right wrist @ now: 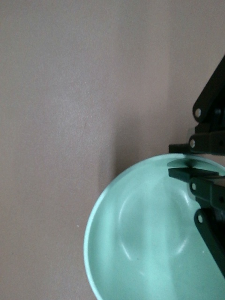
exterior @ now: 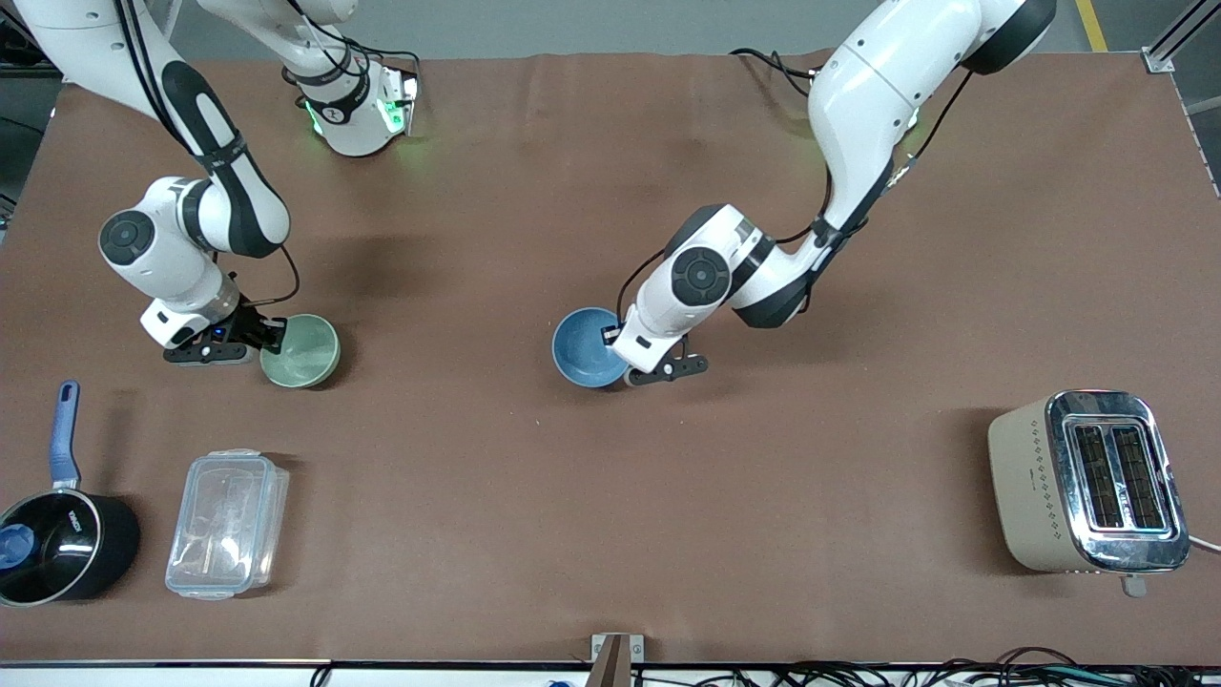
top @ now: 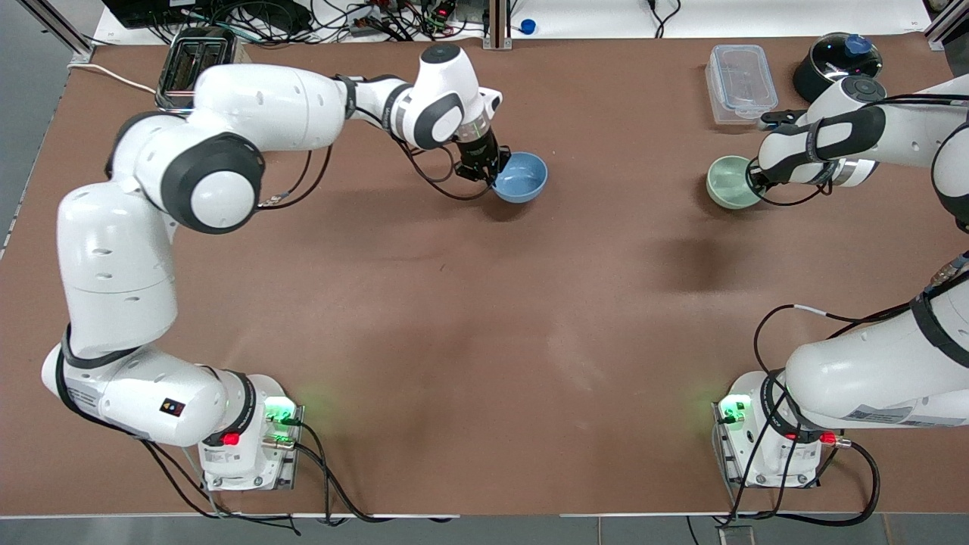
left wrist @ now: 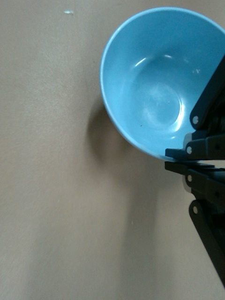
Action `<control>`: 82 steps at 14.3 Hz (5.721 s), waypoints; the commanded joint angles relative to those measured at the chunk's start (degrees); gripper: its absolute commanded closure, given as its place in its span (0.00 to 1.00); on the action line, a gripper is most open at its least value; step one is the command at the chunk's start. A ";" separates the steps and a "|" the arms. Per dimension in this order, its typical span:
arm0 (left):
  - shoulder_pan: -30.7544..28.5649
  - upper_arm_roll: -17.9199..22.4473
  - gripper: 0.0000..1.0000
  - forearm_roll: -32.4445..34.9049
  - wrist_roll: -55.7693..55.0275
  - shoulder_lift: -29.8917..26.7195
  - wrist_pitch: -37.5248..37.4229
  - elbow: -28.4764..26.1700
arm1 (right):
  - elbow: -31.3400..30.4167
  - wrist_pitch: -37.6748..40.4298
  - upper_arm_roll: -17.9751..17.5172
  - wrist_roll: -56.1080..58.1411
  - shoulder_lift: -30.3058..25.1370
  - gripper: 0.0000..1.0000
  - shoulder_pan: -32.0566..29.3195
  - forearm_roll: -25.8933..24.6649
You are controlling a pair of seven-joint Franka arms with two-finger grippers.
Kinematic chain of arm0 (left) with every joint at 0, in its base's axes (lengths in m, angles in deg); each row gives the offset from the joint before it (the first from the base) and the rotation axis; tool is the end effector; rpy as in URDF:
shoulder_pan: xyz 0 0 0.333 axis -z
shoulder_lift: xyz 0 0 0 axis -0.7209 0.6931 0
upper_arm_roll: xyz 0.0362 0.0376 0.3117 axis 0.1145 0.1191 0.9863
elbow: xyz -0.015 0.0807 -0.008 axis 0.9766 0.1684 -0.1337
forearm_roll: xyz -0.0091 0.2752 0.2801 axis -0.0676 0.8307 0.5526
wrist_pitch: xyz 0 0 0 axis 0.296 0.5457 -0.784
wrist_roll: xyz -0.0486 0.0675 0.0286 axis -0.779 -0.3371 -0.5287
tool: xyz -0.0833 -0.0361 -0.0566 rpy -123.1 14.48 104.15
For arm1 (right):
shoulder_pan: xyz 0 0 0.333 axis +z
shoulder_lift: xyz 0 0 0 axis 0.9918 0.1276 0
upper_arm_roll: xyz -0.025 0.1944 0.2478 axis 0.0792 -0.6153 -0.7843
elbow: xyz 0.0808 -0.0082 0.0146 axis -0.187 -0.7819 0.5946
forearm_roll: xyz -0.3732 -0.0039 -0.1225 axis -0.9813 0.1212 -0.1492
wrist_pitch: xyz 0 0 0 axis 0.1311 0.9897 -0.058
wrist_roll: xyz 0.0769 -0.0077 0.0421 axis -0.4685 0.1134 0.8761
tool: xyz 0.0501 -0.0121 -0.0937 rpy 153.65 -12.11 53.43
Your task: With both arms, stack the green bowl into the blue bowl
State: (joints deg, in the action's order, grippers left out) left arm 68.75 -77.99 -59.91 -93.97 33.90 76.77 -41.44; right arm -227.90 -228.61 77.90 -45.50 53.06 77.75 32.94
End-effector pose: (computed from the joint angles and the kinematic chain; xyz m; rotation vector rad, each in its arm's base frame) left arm 0.5108 -0.4796 0.2199 2.8932 0.3416 -0.2432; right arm 0.4878 -0.0814 0.2058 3.1018 0.0863 0.1010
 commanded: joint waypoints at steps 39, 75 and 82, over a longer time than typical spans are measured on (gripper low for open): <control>-22.19 19.91 0.00 -1.46 50.00 -48.16 -50.30 1.32 | 27.60 13.03 -26.09 -59.86 13.14 1.00 21.97 -3.21; -21.84 15.34 0.00 -2.61 49.56 -46.31 -49.42 2.89 | 54.49 69.63 0.79 -23.26 -13.84 0.00 9.32 0.30; -21.84 15.51 0.00 -2.17 49.56 -46.13 -49.59 3.42 | 54.40 70.51 5.20 -16.17 -13.66 0.00 9.76 0.65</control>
State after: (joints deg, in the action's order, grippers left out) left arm 47.04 -62.47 -62.23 -44.95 -12.95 27.40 -39.41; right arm -174.20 -158.95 83.30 -62.05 39.06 87.64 32.63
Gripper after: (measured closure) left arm 0.000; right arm 0.000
